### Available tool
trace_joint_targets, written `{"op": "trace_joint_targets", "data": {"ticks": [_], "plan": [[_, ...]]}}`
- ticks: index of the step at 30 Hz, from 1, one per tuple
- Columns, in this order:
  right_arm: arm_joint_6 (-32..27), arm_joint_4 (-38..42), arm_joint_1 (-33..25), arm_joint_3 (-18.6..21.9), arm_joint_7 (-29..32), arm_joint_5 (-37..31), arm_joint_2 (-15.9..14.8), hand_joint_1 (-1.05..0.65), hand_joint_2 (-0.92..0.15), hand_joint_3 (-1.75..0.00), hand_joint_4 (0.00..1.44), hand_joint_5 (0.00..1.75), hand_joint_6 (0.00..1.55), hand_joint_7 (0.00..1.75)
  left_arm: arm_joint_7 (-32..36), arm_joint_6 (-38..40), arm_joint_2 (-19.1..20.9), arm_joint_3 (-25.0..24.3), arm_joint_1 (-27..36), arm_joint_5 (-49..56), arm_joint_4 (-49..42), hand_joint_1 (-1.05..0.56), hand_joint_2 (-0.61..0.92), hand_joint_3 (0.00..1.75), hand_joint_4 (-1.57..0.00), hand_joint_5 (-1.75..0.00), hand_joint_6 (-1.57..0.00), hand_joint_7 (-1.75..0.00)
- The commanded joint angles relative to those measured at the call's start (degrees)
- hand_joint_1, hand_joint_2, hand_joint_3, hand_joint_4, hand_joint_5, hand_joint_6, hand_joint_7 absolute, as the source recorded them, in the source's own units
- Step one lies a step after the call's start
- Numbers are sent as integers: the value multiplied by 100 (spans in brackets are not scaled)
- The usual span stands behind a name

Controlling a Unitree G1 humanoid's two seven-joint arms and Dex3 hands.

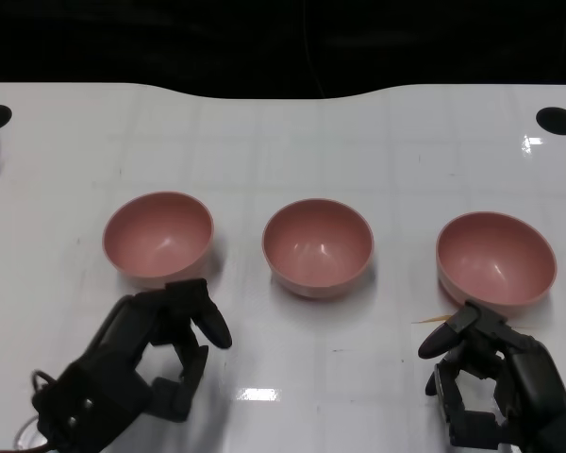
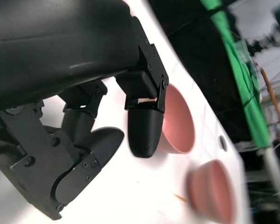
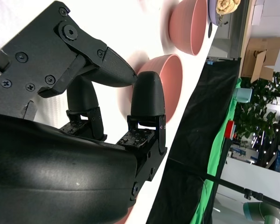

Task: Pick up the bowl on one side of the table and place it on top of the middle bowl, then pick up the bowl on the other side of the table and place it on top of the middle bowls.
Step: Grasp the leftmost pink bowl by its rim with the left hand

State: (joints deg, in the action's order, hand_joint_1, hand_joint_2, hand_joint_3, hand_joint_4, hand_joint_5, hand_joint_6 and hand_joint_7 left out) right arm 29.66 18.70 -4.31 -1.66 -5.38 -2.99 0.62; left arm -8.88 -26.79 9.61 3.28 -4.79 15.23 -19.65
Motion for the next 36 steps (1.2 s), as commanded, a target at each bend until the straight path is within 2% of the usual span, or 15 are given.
{"op": "trace_joint_targets", "data": {"ticks": [1,5,7,11,15,17,20,28,32,36], "plan": [[-104,-41,-23,13,-17,58,-83,-46,-29,-145,76,156,70,140,548,-3,446,153,-124,1005,539,-44,35,115,-46,-140,-43,-106],[-163,-103,-63,-8,-26,67,-89,-45,-28,-146,77,157,71,141,972,260,748,300,-219,1979,1096,-58,54,79,-30,-145,-17,-113],[-123,-85,-70,-17,-34,71,-91,-46,-28,-146,78,158,72,142,1103,434,844,336,-256,2327,1377,-64,68,54,-20,-148,-6,-115],[-106,-69,-78,-32,-29,59,-92,-47,-29,-145,79,159,71,142,1190,875,976,397,-364,2886,1818,-74,78,35,-5,-146,0,-105],[-56,-18,-58,-40,-42,74,-90,-48,-30,-144,79,158,72,142,1357,1216,1085,574,-608,3475,1830,-79,81,29,0,-143,0,-97],[-39,-4,-53,-46,-40,61,-97,-51,-31,-143,80,158,73,143,1274,1521,1112,701,-719,3761,1843,-82,81,25,0,-135,0,-81],[16,29,-42,-56,-34,38,-109,-51,-31,-142,81,158,73,143,1134,1953,1101,867,-820,4031,1861,-82,82,19,0,-128,0,-68],[-73,-35,-73,-74,-29,44,-92,-52,-33,-138,83,158,74,143,966,2705,1119,1251,-1042,4386,1621,-78,85,8,0,-111,0,-56],[-27,-14,-67,-76,-33,47,-95,-52,-34,-137,83,158,74,142,612,3253,1072,1459,-1096,4625,1602,-75,90,5,0,-100,0,-49],[-80,-73,-85,-82,-14,36,-85,-52,-34,-138,83,159,74,143,323,3683,1012,1635,-1156,4719,1550,-71,92,1,-8,-85,-14,-29]]}}
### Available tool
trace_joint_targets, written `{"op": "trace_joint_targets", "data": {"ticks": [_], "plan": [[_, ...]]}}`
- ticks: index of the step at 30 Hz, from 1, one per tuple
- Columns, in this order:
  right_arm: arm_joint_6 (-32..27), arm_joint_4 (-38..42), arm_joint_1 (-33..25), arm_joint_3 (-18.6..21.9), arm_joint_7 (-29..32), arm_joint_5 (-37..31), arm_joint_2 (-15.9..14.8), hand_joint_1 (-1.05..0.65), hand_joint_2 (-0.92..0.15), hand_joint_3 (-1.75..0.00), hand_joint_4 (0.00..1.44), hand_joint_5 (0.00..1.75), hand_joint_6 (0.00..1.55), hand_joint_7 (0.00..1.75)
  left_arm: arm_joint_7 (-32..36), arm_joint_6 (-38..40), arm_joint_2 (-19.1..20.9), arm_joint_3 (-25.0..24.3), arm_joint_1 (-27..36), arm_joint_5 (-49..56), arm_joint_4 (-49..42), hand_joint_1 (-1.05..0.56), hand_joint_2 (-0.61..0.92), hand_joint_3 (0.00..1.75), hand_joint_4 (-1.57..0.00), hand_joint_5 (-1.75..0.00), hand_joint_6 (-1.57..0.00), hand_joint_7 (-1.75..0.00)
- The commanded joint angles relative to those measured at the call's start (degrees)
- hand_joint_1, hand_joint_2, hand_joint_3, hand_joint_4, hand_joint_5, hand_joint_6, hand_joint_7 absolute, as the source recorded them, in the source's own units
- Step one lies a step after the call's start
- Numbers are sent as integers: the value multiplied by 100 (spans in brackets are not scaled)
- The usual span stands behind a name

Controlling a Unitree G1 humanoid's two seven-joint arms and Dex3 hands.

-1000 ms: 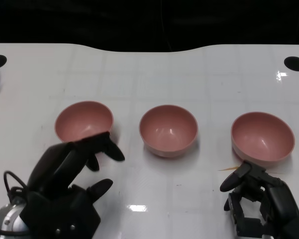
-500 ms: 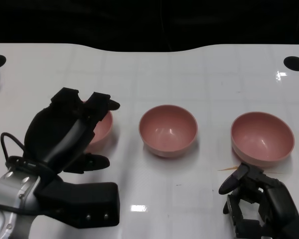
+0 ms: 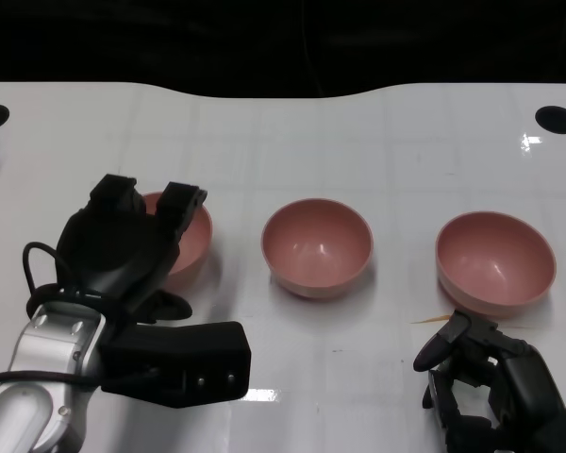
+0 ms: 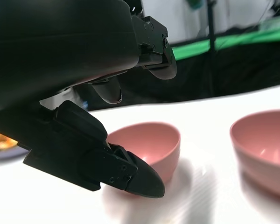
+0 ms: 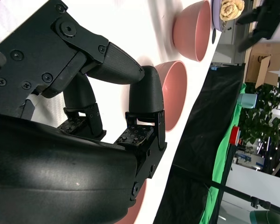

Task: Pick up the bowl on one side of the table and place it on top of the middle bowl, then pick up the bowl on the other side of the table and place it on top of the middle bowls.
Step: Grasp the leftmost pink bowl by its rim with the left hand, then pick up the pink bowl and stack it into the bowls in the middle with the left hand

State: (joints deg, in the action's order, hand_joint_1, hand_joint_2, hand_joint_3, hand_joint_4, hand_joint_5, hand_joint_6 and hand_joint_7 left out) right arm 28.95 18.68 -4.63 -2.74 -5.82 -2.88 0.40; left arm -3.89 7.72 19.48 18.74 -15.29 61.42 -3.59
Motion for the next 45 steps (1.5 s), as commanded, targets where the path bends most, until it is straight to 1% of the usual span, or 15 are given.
{"op": "trace_joint_targets", "data": {"ticks": [1,3,6,12,23,25,26,27,28,30,31,34,39,41,45], "plan": [[10,-66,-52,25,33,20,-65,-52,-34,-138,83,159,75,143,-250,360,13,150,-137,164,-104,-70,92,1,-10,-82,-16,-24],[28,-58,-51,26,30,25,-67,-53,-34,-138,82,159,74,143,-339,563,-12,250,-196,240,-221,-69,92,2,-18,-67,-23,-12],[-14,-76,-58,25,15,48,-61,-53,-34,-138,82,159,74,144,-341,715,-25,371,-299,247,-442,-68,92,2,-29,-50,-29,-4],[10,-66,-60,20,10,49,-61,-53,-34,-138,81,160,73,144,-130,715,-94,558,-613,73,-1197,-62,92,7,-40,-27,-33,-1],[-18,-109,-82,-22,44,-19,-51,-54,-34,-139,82,159,73,145,755,47,-177,988,-1438,-283,-3033,-45,92,15,-60,-22,-47,-4],[-52,-130,-91,-29,35,0,-43,-54,-33,-138,82,159,73,144,1088,-247,-160,1017,-1549,-406,-3346,-36,92,18,-78,-31,-71,-10],[-42,-128,-91,-34,35,-4,-44,-54,-33,-138,83,159,73,144,1364,-428,-167,1013,-1602,-478,-3540,-35,92,18,-82,-33,-76,-11],[-4,-106,-84,-38,32,-10,-51,-54,-33,-139,83,159,74,144,1565,-589,-187,992,-1656,-571,-3728,-33,92,17,-87,-55,-94,-11],[24,-91,-79,-41,33,-17,-56,-53,-34,-141,84,159,74,144,1719,-718,-203,983,-1704,-651,-3886,-31,92,20,-82,-103,-109,-9],[44,-83,-77,-44,34,-27,-64,-52,-34,-143,85,158,75,144,1971,-934,-212,977,-1770,-781,-4101,-29,92,25,-77,-149,-117,-7],[27,-80,-75,-42,25,-14,-66,-52,-34,-145,86,158,76,144,2044,-1011,-198,987,-1793,-821,-4145,-27,92,27,-78,-164,-117,-5],[35,-50,-63,-37,10,-3,-76,-53,-33,-146,88,159,78,145,2037,-1036,-152,1028,-1848,-857,-4112,-27,91,30,-76,-174,-117,-5],[90,-8,-45,-40,10,-21,-88,-52,-33,-148,89,161,78,147,2095,-1026,-64,978,-1829,-883,-3851,-26,90,17,-75,-175,-117,-5],[47,-31,-51,-44,22,-31,-83,-52,-33,-148,89,161,78,148,2174,-1046,-13,950,-1786,-892,-3705,-24,92,28,-77,-175,-120,-7],[-82,-86,-58,-37,-20,59,-57,-52,-32,-148,89,161,78,148,2121,-980,50,921,-1722,-920,-3421,-25,92,37,-77,-175,-117,-6]]}}
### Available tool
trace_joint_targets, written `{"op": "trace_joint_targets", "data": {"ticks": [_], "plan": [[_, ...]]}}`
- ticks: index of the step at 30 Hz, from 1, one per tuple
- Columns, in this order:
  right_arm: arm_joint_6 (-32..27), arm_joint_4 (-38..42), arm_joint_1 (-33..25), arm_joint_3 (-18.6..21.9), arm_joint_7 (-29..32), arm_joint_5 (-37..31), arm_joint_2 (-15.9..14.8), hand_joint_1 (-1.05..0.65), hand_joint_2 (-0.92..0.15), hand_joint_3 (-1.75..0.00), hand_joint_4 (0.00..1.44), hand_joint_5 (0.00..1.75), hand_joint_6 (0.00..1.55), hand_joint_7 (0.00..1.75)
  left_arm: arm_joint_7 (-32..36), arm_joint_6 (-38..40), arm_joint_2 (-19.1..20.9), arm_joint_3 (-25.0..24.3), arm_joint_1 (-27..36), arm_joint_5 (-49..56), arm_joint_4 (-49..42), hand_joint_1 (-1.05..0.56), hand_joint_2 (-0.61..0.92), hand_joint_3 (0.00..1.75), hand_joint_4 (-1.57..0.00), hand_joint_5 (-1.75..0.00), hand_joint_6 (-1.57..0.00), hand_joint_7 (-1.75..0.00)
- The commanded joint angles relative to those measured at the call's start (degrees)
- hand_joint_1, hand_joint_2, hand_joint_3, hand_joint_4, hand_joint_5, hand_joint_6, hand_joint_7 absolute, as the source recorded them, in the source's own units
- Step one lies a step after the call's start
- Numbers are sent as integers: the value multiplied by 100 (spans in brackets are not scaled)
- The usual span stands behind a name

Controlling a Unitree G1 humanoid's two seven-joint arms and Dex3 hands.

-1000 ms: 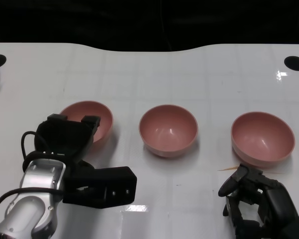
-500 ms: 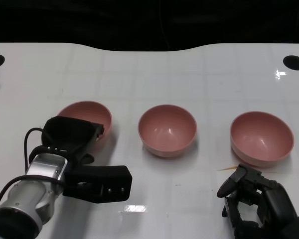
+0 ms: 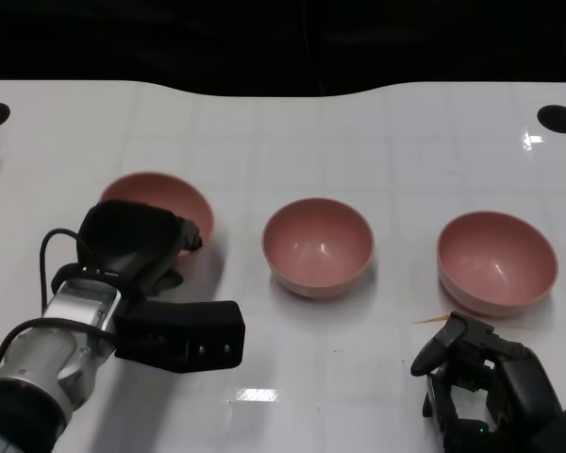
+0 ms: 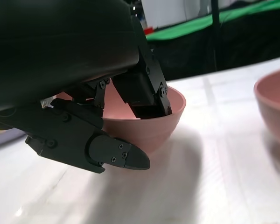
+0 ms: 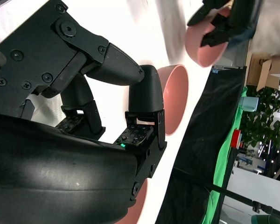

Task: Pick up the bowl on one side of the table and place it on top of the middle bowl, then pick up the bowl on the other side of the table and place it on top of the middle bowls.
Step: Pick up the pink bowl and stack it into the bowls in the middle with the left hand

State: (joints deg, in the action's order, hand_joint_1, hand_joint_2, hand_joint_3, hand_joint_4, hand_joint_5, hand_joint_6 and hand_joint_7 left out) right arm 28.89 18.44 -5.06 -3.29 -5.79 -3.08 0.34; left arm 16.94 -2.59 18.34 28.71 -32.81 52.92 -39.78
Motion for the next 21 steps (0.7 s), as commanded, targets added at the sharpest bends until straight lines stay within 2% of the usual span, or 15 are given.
{"op": "trace_joint_targets", "data": {"ticks": [1,2,4,6,10,11,12,13,14,16,19,21], "plan": [[-112,-81,-21,20,-38,104,-45,-52,-31,-149,89,161,77,148,5,72,177,-83,45,-76,267,-25,90,36,-77,-175,-115,-5],[-139,-104,-27,18,-38,101,-44,-52,-31,-149,89,161,77,148,10,90,197,-88,59,-72,345,-24,89,36,-77,-175,-114,-4],[-179,-138,-36,16,-35,94,-43,-51,-31,-149,89,161,77,148,22,139,229,-90,83,-58,485,-24,88,34,-78,-175,-124,-10],[-203,-149,-38,17,-43,116,-30,-51,-32,-149,89,161,77,149,41,155,261,-92,105,-57,604,-24,88,34,-78,-175,-128,-13],[-186,-134,-28,10,-36,120,-16,-50,-32,-148,88,161,76,149,70,137,305,-136,173,-88,933,-24,85,30,-79,-175,-122,-12],[-191,-136,-26,6,-19,94,-20,-51,-32,-147,88,162,76,149,102,73,302,-165,194,-132,1016,-24,85,34,-79,-175,-97,-82],[-199,-139,-24,3,-10,83,-21,-51,-32,-147,88,162,76,149,139,-7,296,-196,212,-187,1080,-24,86,37,-78,-175,-79,-124],[-196,-134,-22,0,-9,82,-17,-51,-32,-147,88,162,76,149,235,-142,289,-223,222,-240,1136,-26,85,43,-78,-175,-69,-149],[-175,-119,-16,-4,0,68,-15,-50,-32,-148,88,162,76,149,315,-237,280,-239,226,-259,1174,-27,81,53,-79,-175,-65,-161],[-118,-84,-4,-13,27,28,-17,-50,-31,-149,88,163,76,149,484,-447,242,-285,237,-321,1219,-26,72,67,-79,-175,-63,-171],[-122,-62,11,-26,43,14,3,-51,-30,-150,88,163,77,149,659,-727,170,-259,171,-366,1246,-25,59,89,-79,-175,-61,-174],[-138,-59,13,-38,51,2,7,-51,-31,-150,88,163,76,148,645,-919,83,-278,126,-504,1239,-24,57,97,-80,-175,-63,-175]]}}
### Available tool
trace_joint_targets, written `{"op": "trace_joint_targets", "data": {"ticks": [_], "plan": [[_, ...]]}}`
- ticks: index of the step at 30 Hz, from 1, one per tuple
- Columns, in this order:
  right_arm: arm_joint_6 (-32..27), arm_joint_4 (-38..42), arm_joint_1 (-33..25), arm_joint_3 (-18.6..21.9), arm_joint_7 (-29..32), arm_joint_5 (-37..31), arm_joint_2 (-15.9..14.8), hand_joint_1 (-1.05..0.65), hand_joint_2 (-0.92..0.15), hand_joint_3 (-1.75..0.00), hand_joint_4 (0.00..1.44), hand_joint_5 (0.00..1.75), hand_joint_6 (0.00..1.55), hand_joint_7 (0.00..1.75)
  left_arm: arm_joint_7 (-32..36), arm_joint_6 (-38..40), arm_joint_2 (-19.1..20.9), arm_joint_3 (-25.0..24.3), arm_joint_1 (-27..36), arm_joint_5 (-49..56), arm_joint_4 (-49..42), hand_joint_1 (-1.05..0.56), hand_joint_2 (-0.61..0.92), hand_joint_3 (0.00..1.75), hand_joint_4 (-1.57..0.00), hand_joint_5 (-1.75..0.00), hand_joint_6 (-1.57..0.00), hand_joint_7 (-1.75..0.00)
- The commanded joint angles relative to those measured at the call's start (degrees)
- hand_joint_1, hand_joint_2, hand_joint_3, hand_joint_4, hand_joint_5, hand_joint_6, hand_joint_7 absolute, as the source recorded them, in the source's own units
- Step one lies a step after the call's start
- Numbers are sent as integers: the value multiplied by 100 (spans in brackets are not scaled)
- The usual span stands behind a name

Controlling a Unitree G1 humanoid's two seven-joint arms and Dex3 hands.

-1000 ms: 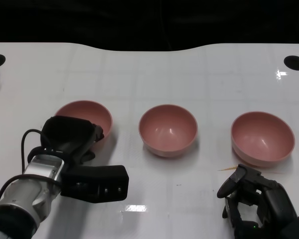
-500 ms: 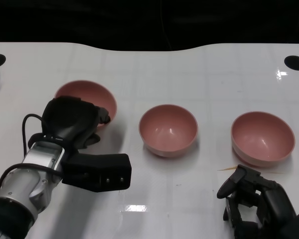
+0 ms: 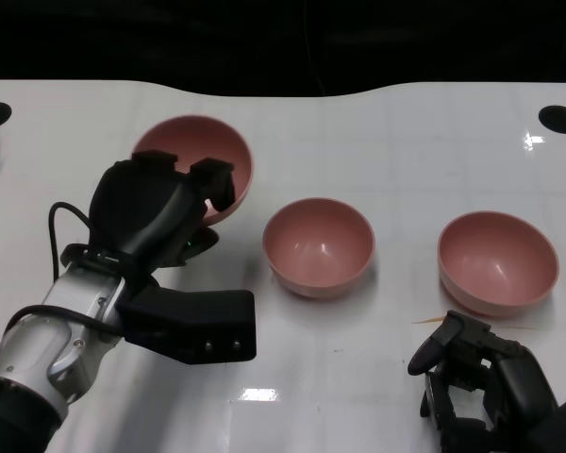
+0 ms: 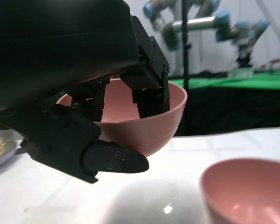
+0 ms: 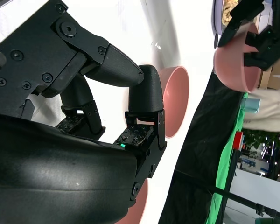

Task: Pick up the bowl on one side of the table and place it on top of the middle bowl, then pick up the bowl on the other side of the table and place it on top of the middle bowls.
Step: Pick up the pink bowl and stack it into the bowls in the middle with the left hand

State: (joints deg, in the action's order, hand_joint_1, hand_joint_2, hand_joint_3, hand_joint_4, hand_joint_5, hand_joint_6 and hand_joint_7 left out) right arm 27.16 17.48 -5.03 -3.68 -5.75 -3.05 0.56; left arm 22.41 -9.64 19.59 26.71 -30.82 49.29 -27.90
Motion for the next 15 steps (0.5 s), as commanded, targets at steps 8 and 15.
{"op": "trace_joint_targets", "data": {"ticks": [8,15], "plan": [[17,33,-1,-21,22,56,-25,-47,-33,-148,86,162,75,148,-278,-923,-460,-129,-222,-809,-156,-20,46,119,-88,-175,-70,-175],[14,-32,-36,-35,27,39,-49,-48,-32,-148,87,162,76,147,-400,-1212,-821,35,-362,-821,-398,-21,42,122,-91,-175,-75,-174]]}}
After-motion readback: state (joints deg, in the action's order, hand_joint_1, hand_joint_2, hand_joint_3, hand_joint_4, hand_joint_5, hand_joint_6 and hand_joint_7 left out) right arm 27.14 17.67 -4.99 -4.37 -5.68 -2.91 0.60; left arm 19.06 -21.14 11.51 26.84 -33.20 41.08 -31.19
